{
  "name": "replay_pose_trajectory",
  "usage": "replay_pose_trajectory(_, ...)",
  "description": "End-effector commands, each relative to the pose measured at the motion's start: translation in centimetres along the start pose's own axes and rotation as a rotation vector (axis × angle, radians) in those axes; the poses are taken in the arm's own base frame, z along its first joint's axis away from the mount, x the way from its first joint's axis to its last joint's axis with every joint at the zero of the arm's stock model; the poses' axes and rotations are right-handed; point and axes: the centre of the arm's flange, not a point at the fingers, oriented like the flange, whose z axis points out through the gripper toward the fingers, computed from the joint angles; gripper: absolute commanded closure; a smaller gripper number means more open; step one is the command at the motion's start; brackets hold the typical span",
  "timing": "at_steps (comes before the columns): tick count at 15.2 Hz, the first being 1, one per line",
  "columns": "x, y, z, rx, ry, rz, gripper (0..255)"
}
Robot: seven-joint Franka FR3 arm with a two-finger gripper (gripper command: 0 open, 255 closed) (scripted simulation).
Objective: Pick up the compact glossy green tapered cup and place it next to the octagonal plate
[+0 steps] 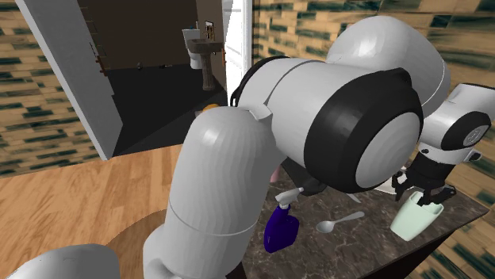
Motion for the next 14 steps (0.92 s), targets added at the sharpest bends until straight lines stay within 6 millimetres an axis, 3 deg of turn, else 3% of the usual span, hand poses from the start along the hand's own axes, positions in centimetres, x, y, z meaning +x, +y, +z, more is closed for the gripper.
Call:
replay_pose_trajectory(1,0.0,0.0,0.0,0.0,0.0,0.0,0)
replay_pose_trajectory(5,0.0,0.0,0.0,0.0,0.0,0.0,0)
replay_pose_trajectory(9,0.0,0.0,-5.0,0.0,0.0,0.0,0)
replay_pose_trajectory(14,0.0,0.0,-5.0,0.0,0.0,0.0,0)
